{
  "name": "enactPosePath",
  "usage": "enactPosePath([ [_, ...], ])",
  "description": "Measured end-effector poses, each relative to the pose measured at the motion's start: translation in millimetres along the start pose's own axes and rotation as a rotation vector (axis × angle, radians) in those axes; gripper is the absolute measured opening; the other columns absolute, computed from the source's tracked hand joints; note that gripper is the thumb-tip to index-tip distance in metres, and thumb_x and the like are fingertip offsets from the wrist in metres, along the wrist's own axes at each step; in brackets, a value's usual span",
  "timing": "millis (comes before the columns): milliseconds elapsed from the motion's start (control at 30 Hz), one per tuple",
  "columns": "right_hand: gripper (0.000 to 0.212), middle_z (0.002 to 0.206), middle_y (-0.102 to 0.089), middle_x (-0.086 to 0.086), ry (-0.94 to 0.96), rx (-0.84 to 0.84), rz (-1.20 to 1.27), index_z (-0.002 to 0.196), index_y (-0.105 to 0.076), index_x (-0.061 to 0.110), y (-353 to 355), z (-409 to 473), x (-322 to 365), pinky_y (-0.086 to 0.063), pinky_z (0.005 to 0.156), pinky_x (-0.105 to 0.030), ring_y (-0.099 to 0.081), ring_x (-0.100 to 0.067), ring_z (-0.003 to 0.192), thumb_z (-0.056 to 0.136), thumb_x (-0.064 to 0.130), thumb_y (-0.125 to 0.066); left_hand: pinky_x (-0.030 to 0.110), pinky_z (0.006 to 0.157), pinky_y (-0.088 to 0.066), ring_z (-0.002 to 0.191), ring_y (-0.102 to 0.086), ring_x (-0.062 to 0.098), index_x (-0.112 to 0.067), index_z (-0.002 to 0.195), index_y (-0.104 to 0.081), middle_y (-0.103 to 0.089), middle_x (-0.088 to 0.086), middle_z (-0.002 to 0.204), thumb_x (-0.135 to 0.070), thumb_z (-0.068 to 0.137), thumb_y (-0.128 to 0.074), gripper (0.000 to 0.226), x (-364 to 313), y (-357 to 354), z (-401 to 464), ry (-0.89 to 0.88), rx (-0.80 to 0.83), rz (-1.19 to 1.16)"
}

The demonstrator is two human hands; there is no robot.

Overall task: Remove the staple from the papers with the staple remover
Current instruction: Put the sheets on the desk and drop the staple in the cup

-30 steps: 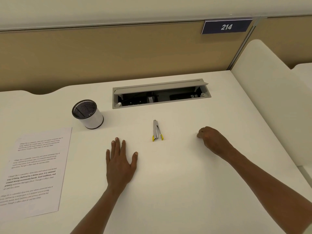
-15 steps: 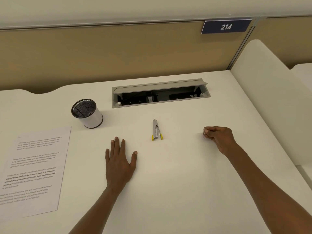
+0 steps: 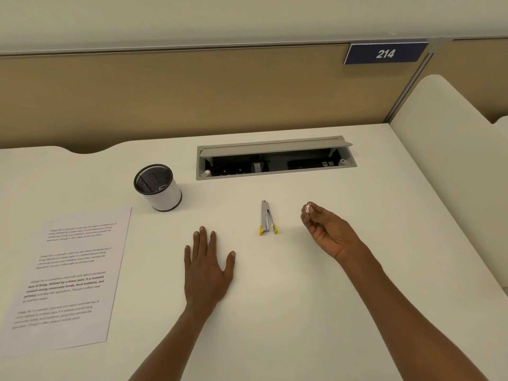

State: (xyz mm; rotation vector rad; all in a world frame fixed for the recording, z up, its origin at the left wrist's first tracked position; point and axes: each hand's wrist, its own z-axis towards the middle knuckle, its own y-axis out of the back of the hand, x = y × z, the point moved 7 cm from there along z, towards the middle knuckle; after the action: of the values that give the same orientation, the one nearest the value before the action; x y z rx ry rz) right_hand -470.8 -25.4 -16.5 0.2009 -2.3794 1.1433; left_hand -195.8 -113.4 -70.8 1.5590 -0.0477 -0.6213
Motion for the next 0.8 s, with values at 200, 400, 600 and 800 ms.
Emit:
enactPosePath([
  [200,0.018,0.078,-0.068,-0.012,-0.113,0.117,-0.016,0.094,-0.063,-0.004,-78,7,-43,-0.057,0.063,-0.019,-0.068,-0.016,0.07,0.093,-0.01,-0.047,0.044,0.126,-0.01,0.156,-0.006,0.018,-0.013,0.156,-0.032,-0.013,0.005,0.168,-0.06,0.096,-0.029,0.076,1,-2,0,0.0,-0.005,0.012],
  [400,0.017,0.081,-0.068,-0.014,-0.221,0.212,-0.04,0.094,-0.065,-0.005,-151,20,-86,-0.057,0.063,-0.021,-0.066,-0.019,0.076,0.093,-0.011,-0.049,0.044,0.126,-0.012,0.156,-0.006,0.018,-0.014,0.156,-0.031,-0.011,0.005,0.168,-0.059,0.097,-0.032,0.074,0,-1,0,0.004,-0.011,-0.005],
  [600,0.016,0.077,-0.067,-0.013,-0.255,0.225,-0.169,0.09,-0.064,-0.005,-210,49,-119,-0.058,0.063,-0.02,-0.065,-0.019,0.073,0.093,-0.012,-0.05,0.043,0.126,-0.011,0.156,-0.003,0.018,-0.015,0.157,-0.029,-0.009,0.004,0.168,-0.059,0.098,-0.031,0.074,0,-2,0,0.011,-0.011,0.003],
  [800,0.014,0.079,-0.063,-0.015,-0.209,0.227,-0.374,0.085,-0.062,-0.008,-260,77,-143,-0.059,0.067,-0.023,-0.062,-0.021,0.076,0.088,-0.018,-0.053,0.042,0.126,-0.006,0.156,-0.002,0.018,-0.015,0.157,-0.029,-0.008,0.005,0.168,-0.058,0.099,-0.032,0.073,0,-1,0,0.012,-0.005,-0.006],
])
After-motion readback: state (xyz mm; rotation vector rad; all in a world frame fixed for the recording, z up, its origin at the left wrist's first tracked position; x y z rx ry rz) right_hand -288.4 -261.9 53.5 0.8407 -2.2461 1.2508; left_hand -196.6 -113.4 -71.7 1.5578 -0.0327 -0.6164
